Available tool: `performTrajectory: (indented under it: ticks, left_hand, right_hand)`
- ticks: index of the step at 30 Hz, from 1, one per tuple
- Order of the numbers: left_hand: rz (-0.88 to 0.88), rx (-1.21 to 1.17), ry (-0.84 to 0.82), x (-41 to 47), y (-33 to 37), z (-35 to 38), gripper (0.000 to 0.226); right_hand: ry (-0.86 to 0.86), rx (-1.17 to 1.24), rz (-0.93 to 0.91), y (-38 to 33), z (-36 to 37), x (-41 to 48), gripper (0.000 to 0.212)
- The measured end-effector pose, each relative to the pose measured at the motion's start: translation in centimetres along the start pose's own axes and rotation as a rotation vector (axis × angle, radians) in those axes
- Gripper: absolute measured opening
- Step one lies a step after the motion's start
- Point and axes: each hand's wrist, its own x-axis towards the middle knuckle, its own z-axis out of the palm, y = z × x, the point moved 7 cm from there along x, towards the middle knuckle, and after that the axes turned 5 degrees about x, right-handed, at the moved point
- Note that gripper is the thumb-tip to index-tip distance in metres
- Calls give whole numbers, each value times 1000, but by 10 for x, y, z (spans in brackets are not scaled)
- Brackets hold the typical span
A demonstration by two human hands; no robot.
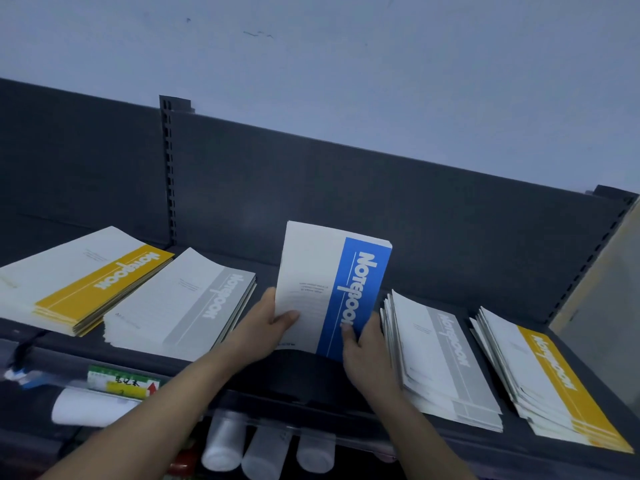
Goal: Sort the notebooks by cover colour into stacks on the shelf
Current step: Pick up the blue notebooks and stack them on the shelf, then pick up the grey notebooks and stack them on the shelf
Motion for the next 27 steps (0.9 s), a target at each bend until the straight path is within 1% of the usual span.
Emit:
performTrajectory:
  ticks: [5,8,11,15,19,24,27]
  left_hand:
    - [-103,82,51,7,-3,-8,32]
    - [-173,252,69,9,-4,-13,33]
    - [-212,461,17,6,-2,-11,35]
    - [-210,642,-60,3,-9,-4,40]
    - [-175,756,-48,2,-9,-3,42]
    - [-160,947,-10,-1,-4,-2,39]
    - [-150,990,-24,0,-2,0,39]
  right_hand:
    - [30,-112,-19,-2,-6,9,10]
    - [6,-156,32,2,-5,14,15]
    - [-67,-227,114,11,-1,15,16]
    - [-148,-356,174,21,6,11,23]
    - [-151,-398,175,22,9,8,31]
    - [-178,-560,167,23,11,10,36]
    - [-203,-633,195,24,11,11,39]
